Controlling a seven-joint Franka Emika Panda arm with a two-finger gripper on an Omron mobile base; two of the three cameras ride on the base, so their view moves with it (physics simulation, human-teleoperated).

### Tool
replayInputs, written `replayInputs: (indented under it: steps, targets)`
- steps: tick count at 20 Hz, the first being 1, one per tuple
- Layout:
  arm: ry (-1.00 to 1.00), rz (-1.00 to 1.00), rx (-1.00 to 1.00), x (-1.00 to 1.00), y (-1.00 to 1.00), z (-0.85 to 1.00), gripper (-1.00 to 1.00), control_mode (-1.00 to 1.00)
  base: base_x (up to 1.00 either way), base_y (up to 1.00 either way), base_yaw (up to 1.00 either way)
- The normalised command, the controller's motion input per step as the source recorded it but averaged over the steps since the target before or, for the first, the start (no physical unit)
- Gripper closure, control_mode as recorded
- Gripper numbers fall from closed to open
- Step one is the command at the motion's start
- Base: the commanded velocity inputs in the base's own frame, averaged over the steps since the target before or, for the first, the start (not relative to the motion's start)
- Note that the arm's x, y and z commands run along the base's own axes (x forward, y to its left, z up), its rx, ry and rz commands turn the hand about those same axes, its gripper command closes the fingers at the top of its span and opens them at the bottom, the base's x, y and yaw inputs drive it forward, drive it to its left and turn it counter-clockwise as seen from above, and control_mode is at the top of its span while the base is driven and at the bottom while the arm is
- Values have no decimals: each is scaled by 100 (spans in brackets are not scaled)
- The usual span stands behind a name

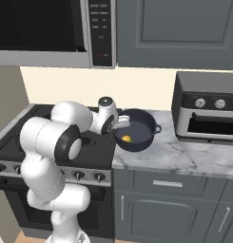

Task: Turn on the sink faucet. Then move the lemon from the counter to the sink. Turn off the sink. Move the vegetable from the sink to the pot next to the stove. Finally move the pot to the rear left burner.

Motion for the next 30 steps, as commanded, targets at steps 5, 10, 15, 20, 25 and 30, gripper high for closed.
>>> replayInputs:
  steps: [5, 10, 15, 20, 25, 30]
  targets:
    - [-3, 34, -10, -1, 49, 7, 100, -100, 0, 0, 0]
    - [-6, 39, -10, 0, 54, 18, 100, -100, 0, 0, 0]
    - [-9, 40, -8, 0, 59, 11, 100, -100, 0, 0, 0]
    - [-11, 42, -4, 1, 68, 8, 100, -100, 0, 0, 0]
    - [-12, 41, -2, 10, 65, 6, 100, -100, 0, 0, 0]
    - [-11, 37, -4, 20, 59, 10, 100, -100, 0, 0, 0]
